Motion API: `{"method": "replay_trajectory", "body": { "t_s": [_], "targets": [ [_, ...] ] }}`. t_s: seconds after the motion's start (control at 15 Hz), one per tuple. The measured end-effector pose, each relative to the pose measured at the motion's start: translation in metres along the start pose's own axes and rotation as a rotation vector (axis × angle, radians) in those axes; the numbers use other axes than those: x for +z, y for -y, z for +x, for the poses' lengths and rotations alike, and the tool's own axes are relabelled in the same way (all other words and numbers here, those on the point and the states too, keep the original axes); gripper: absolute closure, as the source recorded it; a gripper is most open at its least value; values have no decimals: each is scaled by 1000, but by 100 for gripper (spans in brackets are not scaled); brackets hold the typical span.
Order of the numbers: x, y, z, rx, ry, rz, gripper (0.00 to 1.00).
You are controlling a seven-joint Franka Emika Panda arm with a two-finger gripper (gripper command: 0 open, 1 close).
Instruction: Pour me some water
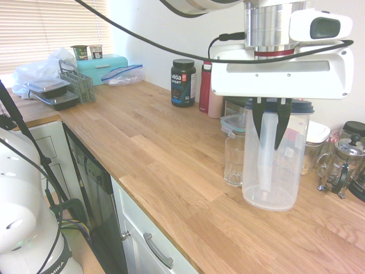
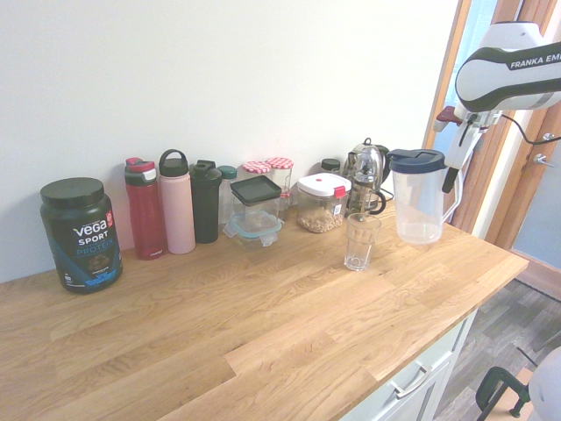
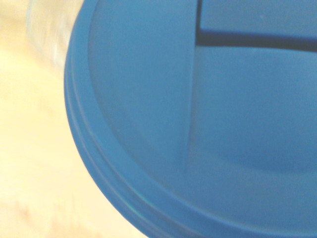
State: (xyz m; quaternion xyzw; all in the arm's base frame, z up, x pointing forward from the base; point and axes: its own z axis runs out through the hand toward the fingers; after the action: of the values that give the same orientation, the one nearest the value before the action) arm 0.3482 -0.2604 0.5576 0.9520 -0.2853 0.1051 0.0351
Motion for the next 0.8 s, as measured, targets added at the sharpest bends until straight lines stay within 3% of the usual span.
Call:
{"method": "replay_trajectory", "body": {
  "t_s": [0.4,0.8],
  "targets": [
    [45,2,-39,242,-128,79,100],
    [67,9,-113,299,-107,88,100]
  ]
}}
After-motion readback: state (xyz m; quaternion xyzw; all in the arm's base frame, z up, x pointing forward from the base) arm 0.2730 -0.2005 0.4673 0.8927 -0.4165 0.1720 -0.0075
